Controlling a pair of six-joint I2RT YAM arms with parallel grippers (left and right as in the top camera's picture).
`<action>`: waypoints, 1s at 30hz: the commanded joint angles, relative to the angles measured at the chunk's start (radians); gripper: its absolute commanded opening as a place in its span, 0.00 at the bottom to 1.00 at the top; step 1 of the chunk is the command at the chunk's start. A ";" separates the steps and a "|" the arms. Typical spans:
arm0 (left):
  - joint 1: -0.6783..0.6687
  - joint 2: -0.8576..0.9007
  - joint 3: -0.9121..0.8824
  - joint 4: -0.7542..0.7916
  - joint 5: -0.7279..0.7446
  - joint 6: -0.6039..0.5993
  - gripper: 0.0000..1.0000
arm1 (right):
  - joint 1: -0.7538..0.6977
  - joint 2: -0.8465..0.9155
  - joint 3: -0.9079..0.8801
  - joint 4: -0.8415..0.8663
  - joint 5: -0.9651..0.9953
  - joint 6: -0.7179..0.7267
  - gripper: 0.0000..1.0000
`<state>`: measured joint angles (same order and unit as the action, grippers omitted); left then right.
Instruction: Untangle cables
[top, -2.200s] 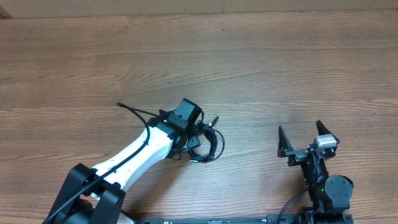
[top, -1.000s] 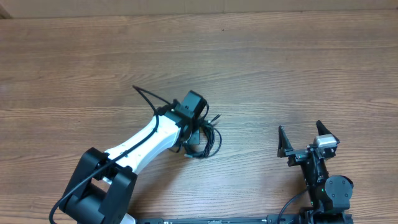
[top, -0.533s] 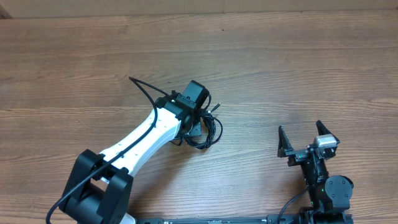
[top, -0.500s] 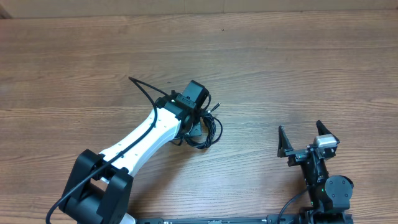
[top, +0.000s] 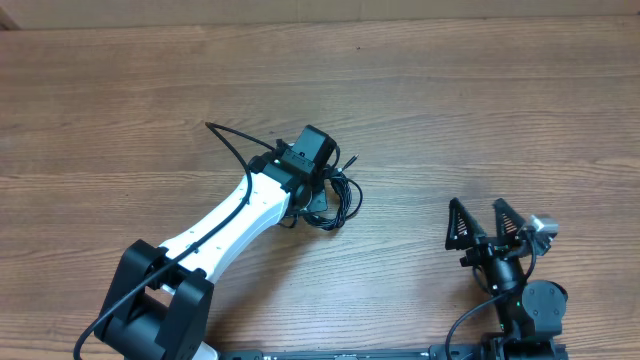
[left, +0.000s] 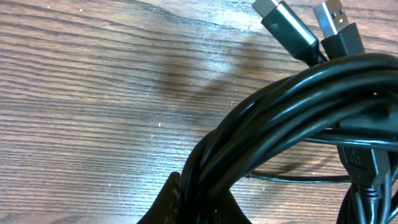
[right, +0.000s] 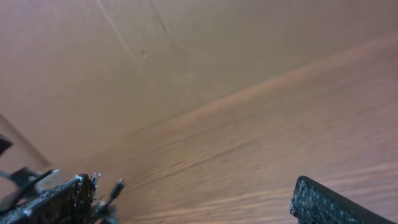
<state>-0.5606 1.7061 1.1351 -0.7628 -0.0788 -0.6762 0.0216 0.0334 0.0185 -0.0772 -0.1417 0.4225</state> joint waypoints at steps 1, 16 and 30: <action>0.006 -0.007 0.029 0.003 0.018 0.026 0.04 | 0.003 0.068 0.026 -0.040 -0.067 0.097 1.00; 0.023 -0.114 0.075 -0.004 0.032 -0.024 0.04 | 0.003 0.558 0.441 -0.293 -0.713 0.109 1.00; 0.046 -0.119 0.075 -0.014 0.184 -0.034 0.04 | 0.151 0.998 0.441 0.055 -0.601 0.372 1.00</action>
<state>-0.5209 1.6123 1.1847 -0.7837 0.0341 -0.7006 0.0982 0.9283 0.4442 -0.0483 -0.7254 0.6392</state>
